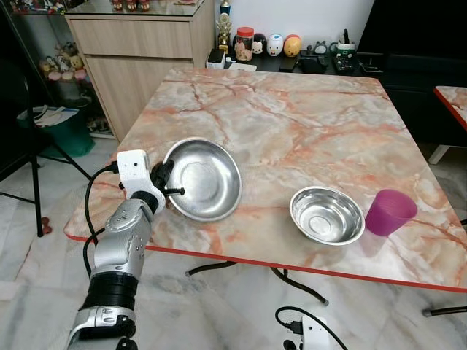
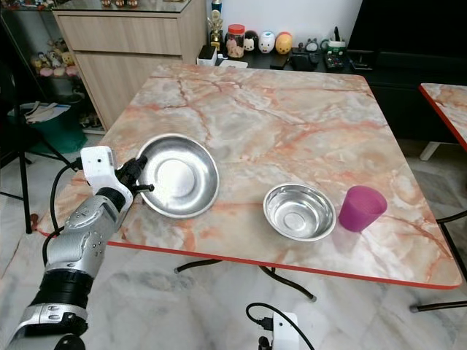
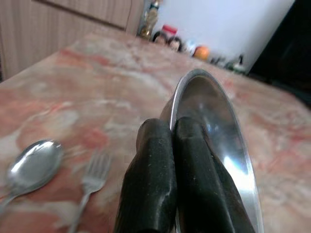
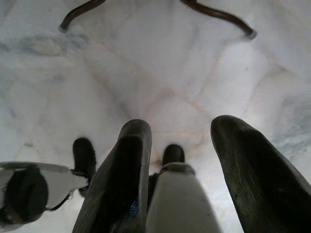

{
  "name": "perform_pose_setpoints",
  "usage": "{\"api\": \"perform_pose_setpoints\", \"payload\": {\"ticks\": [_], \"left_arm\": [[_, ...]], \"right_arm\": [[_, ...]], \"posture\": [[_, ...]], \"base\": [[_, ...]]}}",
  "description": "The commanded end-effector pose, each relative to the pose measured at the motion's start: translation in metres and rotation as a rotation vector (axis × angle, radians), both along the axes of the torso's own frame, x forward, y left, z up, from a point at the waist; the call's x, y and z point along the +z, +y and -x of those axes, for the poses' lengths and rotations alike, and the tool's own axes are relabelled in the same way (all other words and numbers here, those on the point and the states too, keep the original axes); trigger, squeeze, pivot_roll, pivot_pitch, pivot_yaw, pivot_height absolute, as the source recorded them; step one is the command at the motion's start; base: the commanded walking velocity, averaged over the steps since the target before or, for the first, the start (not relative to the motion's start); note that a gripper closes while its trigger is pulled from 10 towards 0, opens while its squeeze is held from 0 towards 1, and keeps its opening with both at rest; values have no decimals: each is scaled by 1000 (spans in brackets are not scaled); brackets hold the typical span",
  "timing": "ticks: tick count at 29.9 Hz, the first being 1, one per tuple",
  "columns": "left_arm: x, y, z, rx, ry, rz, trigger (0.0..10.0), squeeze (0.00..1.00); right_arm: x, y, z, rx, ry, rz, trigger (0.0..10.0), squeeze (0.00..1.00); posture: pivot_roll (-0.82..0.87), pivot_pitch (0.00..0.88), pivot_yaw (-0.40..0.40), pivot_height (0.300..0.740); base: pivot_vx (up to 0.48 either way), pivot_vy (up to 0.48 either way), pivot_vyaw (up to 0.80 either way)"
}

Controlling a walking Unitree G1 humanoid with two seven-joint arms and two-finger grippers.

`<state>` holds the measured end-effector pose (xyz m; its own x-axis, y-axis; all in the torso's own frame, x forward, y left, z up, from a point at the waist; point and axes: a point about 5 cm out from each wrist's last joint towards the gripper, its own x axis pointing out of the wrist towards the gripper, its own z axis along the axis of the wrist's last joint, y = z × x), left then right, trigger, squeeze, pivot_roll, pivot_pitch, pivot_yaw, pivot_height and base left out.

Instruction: Setting the table

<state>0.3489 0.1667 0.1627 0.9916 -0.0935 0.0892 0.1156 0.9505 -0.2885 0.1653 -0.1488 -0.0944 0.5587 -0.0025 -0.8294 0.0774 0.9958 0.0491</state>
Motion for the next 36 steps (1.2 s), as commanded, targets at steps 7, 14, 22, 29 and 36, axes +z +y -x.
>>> {"api": "perform_pose_setpoints", "payload": {"ticks": [7, 14, 22, 29, 36], "left_arm": [[12, 3, 2, 67, -87, 157, 10000, 0], [17, 5, 3, 102, -126, 210, 10000, 0], [23, 1, 4, 81, -143, 432, 10000, 0], [30, -6, 5, 27, -163, 479, 10000, 0], [30, -12, 7, -24, -150, 489, 10000, 0]], "right_arm": [[3, -31, -2, -15, -2, 34, 10000, 0], [2, -34, 1, -21, 1, 43, 10000, 0], [1, -36, 4, -37, -15, 37, 10000, 0], [2, -37, 3, -45, -21, 37, 10000, 0], [3, -38, 2, -50, -25, 38, 10000, 0]], "posture": [[85, 0, -26, 740], [81, 0, -32, 740], [79, 0, -39, 740], [77, 0, -41, 740], [71, 0, -41, 740]], "base": [[0, 0, 0], [0, 0, 0], [0, 0, 0], [0, 0, 0], [0, 0, 0]]}}
